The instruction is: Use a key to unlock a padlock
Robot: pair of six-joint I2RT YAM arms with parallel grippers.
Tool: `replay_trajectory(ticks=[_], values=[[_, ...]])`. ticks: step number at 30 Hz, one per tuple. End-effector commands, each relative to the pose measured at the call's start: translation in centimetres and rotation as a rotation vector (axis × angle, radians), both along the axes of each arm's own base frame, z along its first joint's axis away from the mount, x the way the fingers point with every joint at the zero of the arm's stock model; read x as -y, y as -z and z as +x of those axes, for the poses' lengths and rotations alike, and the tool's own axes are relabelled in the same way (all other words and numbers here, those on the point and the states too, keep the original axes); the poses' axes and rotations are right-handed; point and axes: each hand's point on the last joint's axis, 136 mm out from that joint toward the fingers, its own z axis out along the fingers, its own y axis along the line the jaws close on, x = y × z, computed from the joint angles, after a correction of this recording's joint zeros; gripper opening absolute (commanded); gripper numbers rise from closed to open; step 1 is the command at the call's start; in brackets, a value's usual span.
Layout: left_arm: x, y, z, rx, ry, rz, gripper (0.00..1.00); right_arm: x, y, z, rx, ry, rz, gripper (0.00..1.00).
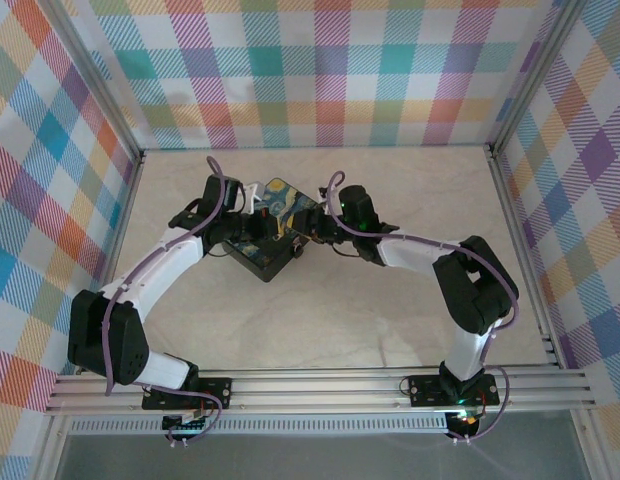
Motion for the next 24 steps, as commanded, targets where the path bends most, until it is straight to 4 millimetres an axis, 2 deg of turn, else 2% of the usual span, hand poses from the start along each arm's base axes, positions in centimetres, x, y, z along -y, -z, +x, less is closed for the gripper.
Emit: replay_trajectory(ticks=[1, 10, 18, 24], values=[[0.5, -2.0, 0.1, 0.047, 0.011, -0.068, 0.0, -0.9, -2.5, 0.9, 0.053, 0.0, 0.057, 0.33], [0.7, -1.7, 0.2, 0.037, 0.005, -0.1, 0.0, -1.0, -1.4, 0.9, -0.004, 0.003, 0.024, 0.3], [0.5, -1.8, 0.2, 0.045, -0.001, -0.097, 0.0, -1.8, -1.5, 0.3, -0.019, -0.029, 0.031, 0.21], [0.1, -1.7, 0.5, 0.046, -0.016, -0.091, 0.0, -2.1, -1.3, -0.3, -0.035, -0.041, 0.014, 0.08]])
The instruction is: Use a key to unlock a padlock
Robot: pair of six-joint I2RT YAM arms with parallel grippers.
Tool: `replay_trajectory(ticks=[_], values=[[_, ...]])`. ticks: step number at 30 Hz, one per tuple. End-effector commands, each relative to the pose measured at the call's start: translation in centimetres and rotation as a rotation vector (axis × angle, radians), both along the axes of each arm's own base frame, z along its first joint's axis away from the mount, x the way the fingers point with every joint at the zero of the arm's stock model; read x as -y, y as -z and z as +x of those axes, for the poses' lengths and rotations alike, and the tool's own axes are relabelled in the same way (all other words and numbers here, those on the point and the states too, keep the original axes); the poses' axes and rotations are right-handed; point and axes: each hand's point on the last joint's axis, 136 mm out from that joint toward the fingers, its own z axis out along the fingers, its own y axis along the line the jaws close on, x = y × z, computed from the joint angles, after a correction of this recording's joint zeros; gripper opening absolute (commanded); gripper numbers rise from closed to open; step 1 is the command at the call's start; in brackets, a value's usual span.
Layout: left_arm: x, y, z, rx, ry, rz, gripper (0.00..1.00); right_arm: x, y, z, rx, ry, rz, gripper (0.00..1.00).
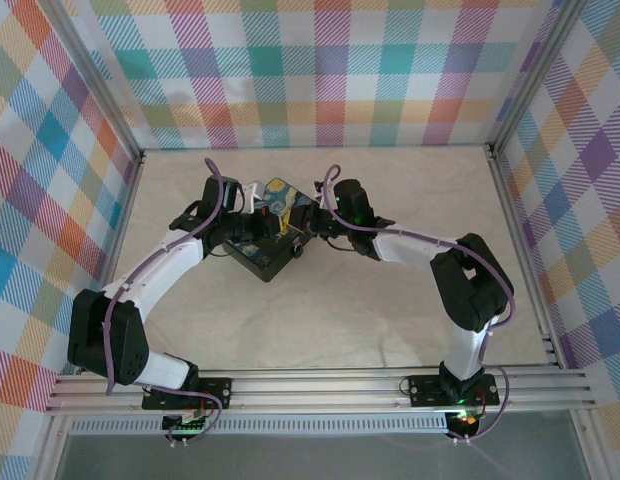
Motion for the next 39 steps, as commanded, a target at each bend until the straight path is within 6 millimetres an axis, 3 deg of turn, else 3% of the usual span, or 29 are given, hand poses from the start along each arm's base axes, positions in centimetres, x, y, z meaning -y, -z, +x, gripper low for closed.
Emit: replay_trajectory(ticks=[1, 10, 15, 20, 24, 29, 32, 39], values=[[-0.3, -1.3, 0.2, 0.047, -0.011, -0.018, 0.0, -0.9, -0.5, -0.8, -0.003, -0.038, -0.004, 0.07], [-1.9, 0.4, 1.2, 0.041, -0.066, 0.064, 0.0, -1.4, -0.1, 0.1, -0.005, -0.028, -0.055, 0.05], [-2.7, 0.1, 1.3, 0.036, -0.078, 0.058, 0.2, -1.5, 0.1, 0.5, 0.031, -0.051, -0.125, 0.04], [-3.0, 0.1, 1.4, 0.023, -0.094, 0.022, 0.22, -1.1, 0.1, 0.7, 0.1, -0.08, -0.249, 0.05], [-4.6, 1.7, 2.1, -0.035, -0.198, 0.049, 0.22, -1.0, 2.0, 1.2, 0.104, -0.125, -0.391, 0.05], [-9.7, 3.7, 2.8, -0.129, -0.442, 0.16, 0.22, -1.3, 4.2, 1.6, 0.117, -0.165, -0.485, 0.08], [-11.5, 3.9, 2.8, -0.161, -0.507, 0.161, 0.22, -1.6, 5.2, 1.8, 0.125, -0.182, -0.518, 0.08], [-11.6, 4.0, 3.0, -0.182, -0.505, 0.163, 0.22, -3.0, 5.5, 2.2, 0.196, -0.209, -0.569, 0.09]])
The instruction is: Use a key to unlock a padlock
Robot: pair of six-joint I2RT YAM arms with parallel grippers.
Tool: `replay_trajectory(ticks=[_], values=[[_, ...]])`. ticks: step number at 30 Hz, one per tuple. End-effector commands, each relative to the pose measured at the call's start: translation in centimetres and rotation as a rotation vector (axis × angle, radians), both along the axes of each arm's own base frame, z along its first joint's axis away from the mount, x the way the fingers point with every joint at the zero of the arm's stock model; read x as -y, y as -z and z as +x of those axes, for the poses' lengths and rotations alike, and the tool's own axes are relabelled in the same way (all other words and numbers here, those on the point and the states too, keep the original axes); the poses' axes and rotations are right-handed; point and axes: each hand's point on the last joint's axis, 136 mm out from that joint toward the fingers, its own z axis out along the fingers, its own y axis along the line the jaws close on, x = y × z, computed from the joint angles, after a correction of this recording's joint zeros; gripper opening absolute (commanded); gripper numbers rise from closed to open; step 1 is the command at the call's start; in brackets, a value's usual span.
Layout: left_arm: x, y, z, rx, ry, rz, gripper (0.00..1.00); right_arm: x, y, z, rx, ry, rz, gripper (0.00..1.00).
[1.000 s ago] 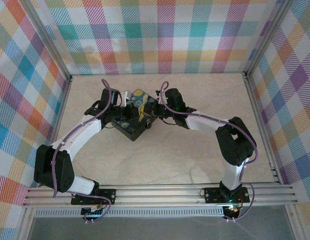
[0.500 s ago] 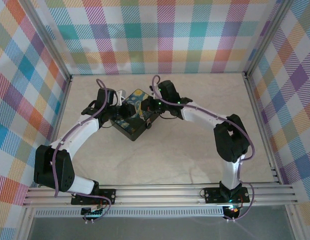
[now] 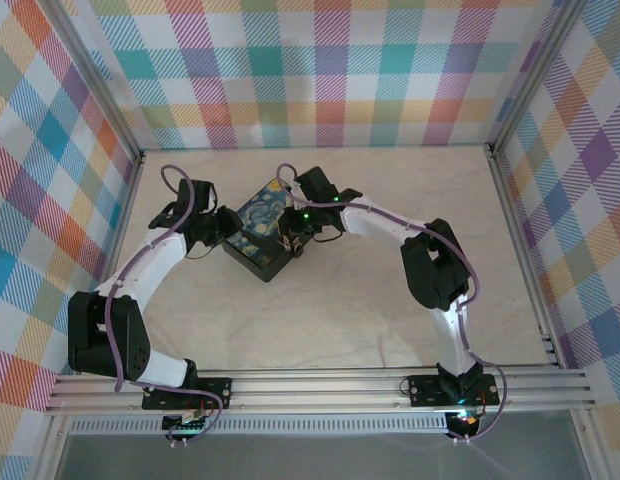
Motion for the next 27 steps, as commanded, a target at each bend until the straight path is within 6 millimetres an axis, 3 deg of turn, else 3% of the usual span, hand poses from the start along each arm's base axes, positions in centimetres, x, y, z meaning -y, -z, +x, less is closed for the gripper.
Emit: replay_trajectory(ticks=[1, 8, 12, 21, 27], values=[[-0.1, 0.0, 0.2, -0.026, -0.014, -0.008, 0.22, -1.1, -1.3, 0.3, 0.088, -0.051, -0.032, 0.1], [-0.2, 0.9, 0.2, -0.04, -0.035, -0.011, 0.22, -3.2, -0.8, 0.9, 0.126, -0.09, -0.049, 0.11], [-0.5, 0.6, 0.3, -0.038, -0.039, -0.01, 0.21, -3.7, -0.1, 0.6, 0.134, -0.11, -0.072, 0.26], [-2.1, -0.5, 0.0, -0.021, -0.082, 0.001, 0.22, -2.4, -2.3, -0.3, 0.186, -0.107, -0.086, 0.37], [-2.2, -1.2, -0.2, -0.015, -0.062, 0.009, 0.22, -2.5, -0.6, -2.1, 0.253, -0.204, -0.237, 0.48]])
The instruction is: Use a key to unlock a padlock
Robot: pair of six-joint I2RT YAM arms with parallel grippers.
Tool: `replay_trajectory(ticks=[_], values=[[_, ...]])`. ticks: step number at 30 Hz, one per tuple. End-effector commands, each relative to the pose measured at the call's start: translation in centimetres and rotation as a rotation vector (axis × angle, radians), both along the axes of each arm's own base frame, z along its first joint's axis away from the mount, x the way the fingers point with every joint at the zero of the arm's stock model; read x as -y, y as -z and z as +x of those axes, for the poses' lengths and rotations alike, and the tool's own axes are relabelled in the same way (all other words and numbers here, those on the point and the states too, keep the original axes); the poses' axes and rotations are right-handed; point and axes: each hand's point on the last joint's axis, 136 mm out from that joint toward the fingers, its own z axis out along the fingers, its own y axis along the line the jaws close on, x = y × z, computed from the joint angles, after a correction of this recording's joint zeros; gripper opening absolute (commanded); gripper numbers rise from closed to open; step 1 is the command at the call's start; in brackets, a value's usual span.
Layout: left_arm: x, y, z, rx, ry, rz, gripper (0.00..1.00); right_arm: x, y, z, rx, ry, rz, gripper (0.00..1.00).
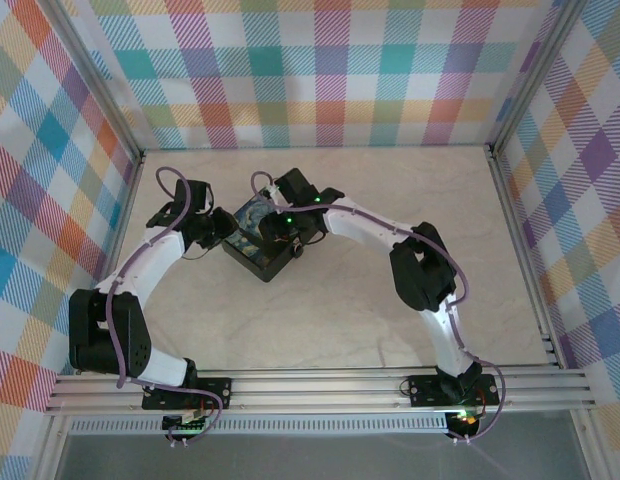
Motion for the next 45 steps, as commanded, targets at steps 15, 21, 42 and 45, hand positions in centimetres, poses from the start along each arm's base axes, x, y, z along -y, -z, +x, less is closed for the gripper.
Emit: replay_trajectory(ticks=[15, 21, 42, 45], values=[[-1.4, -3.7, -0.7, 0.053, 0.021, -0.005, 0.22, -0.2, 3.1, -0.8, 0.184, -0.158, -0.243, 0.4], [-1.2, -3.8, -0.4, 0.048, 0.05, -0.001, 0.22, 0.7, 5.0, -1.1, 0.205, -0.18, -0.29, 0.32], [4.2, 0.0, -0.9, -0.03, 0.178, -0.194, 0.23, 1.6, 0.2, -1.9, 0.3, -0.183, 0.036, 0.11], [4.9, 0.0, -0.3, -0.028, 0.181, -0.226, 0.23, 1.5, -0.7, -2.2, 0.301, -0.19, 0.09, 0.11]])
